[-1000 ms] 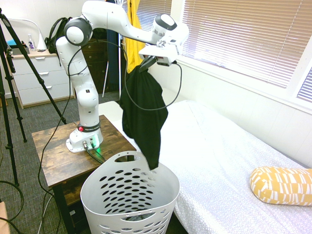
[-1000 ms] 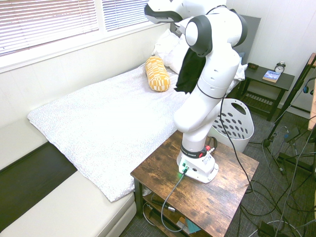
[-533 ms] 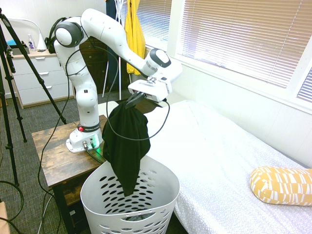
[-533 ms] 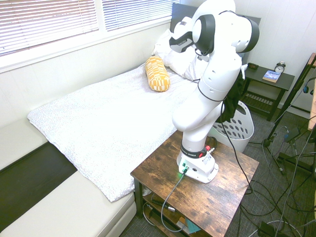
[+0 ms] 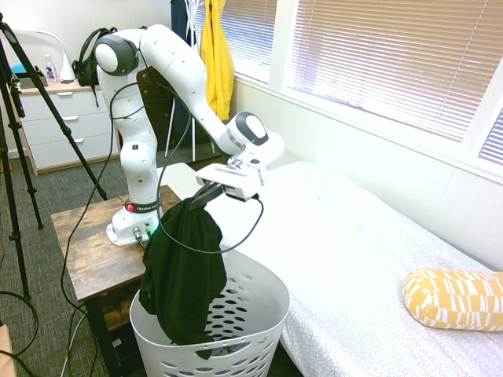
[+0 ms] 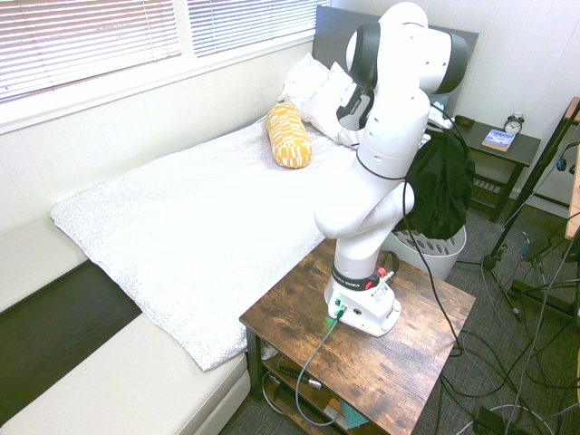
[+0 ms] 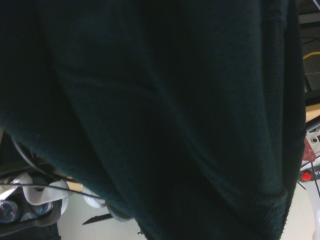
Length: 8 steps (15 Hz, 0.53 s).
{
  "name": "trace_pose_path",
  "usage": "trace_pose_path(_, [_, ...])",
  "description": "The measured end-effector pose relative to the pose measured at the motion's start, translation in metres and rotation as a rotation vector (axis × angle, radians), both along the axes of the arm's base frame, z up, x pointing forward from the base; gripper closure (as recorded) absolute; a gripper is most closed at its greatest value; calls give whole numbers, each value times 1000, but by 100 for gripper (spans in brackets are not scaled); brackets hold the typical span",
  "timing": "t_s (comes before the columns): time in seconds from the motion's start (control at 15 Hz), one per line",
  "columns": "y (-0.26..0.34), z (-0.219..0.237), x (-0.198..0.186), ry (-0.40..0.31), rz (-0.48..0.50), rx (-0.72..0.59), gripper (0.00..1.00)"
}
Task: Put my clothes in the laundry bag
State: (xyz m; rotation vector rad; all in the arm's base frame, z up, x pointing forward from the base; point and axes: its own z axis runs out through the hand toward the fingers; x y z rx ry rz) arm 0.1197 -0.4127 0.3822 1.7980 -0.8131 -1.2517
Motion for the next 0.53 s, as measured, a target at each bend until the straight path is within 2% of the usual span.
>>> trace_pose_path(0.2, [-3,-31,-6,-3,7,-1,0])
trace_pose_path(0.53, [-3,-41,-1,5,19,-6,0])
